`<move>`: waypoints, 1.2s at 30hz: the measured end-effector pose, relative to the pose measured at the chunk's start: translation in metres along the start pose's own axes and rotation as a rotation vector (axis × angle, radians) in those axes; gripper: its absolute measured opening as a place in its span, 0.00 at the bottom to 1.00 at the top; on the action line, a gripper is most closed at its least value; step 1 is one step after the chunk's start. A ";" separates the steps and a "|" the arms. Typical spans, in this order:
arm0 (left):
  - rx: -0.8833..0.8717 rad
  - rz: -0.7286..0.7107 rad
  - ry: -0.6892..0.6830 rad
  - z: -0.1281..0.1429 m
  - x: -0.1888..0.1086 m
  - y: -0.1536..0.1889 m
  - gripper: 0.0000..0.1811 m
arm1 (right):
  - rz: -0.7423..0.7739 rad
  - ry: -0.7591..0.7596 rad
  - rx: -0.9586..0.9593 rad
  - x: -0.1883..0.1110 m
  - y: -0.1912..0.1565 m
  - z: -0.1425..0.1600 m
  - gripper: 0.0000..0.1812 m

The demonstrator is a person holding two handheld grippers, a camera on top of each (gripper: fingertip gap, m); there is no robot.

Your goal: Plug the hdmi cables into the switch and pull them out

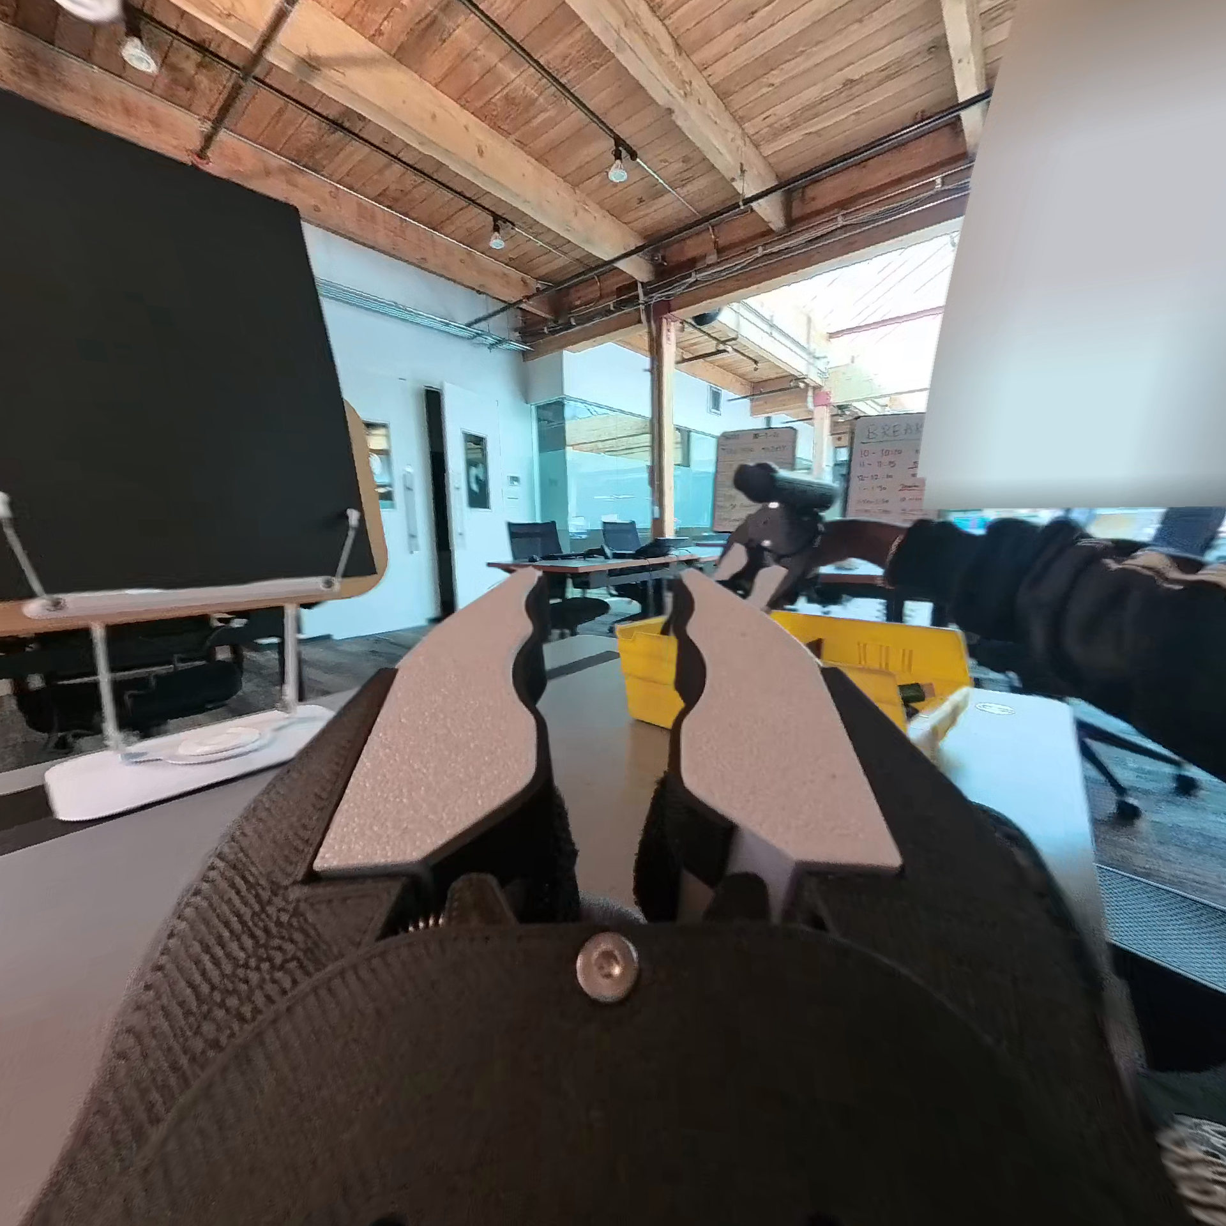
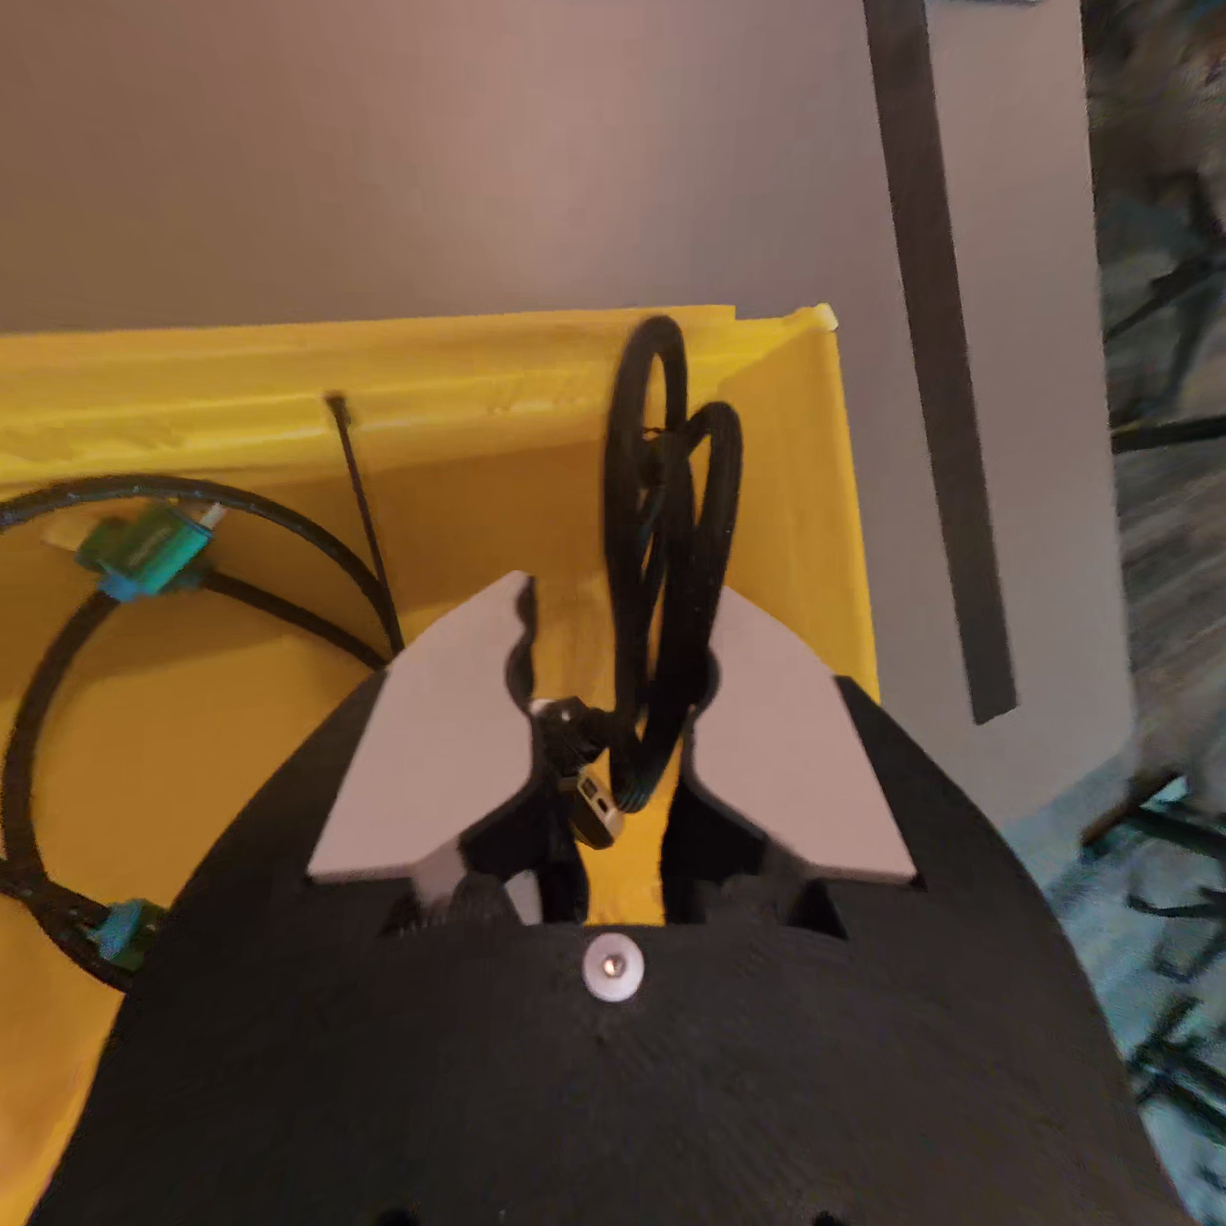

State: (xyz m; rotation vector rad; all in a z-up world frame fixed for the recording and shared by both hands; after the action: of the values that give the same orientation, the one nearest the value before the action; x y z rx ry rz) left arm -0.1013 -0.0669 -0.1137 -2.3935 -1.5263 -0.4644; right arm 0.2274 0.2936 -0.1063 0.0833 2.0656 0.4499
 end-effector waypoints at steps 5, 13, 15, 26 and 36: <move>-0.093 0.124 -0.052 -0.012 -0.003 0.004 0.18 | 0.113 0.310 0.152 -0.025 -0.001 -0.023 0.58; 0.018 0.029 -0.029 -0.032 -0.019 -0.008 0.18 | 0.733 1.615 0.237 -0.137 -0.131 -0.099 0.73; 0.049 -0.006 -0.023 -0.039 -0.026 -0.014 0.18 | 0.915 1.931 0.144 -0.148 -0.188 -0.095 0.58; 0.455 -0.275 -0.625 -0.095 -0.112 -0.087 0.30 | 0.692 1.822 0.182 -0.075 -0.256 -0.097 0.55; 0.511 -0.126 -1.352 -0.091 -0.123 -0.222 0.44 | 0.813 1.704 -0.019 -0.030 -0.272 -0.105 0.55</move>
State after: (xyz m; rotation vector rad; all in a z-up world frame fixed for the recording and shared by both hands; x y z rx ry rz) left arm -0.3632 -0.1125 -0.0693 -2.1157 -1.8094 1.6333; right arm 0.1875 0.0045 -0.1296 0.7657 3.6452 1.3466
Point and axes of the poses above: each gripper's, where its closed fingertips meet, x out along the fingers, z out of its underside, y = z × x across the jaws, the point moved 9 cm from there along -x, back along the fingers, and after that the axes turned 2 degrees about x, right-handed, at the moved point
